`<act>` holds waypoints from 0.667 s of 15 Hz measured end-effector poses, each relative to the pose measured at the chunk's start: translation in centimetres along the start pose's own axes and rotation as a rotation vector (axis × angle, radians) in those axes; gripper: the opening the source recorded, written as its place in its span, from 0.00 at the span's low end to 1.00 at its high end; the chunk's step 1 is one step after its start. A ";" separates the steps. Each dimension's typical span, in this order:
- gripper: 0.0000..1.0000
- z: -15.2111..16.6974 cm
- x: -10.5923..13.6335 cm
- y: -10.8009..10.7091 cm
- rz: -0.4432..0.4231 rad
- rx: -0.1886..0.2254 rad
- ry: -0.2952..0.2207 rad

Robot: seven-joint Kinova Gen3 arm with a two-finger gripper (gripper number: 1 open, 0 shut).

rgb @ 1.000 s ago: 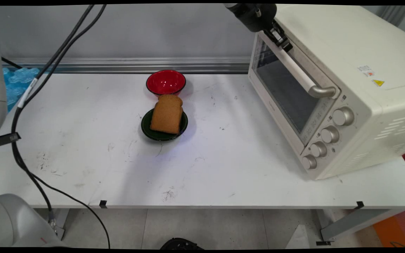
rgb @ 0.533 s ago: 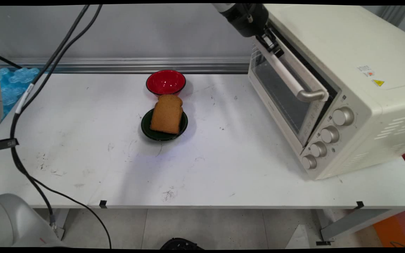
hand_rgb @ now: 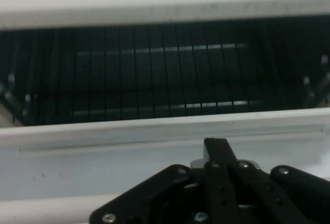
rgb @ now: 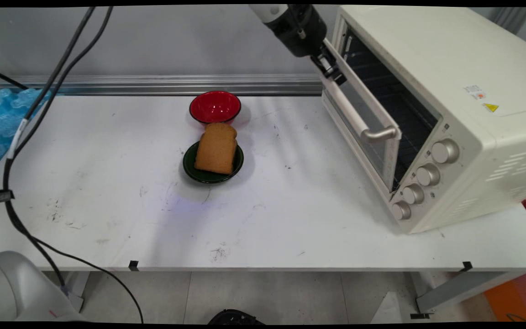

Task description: Open the oven

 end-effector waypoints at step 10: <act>0.00 -0.9 -3.7 0.3 -0.029 0.004 -0.056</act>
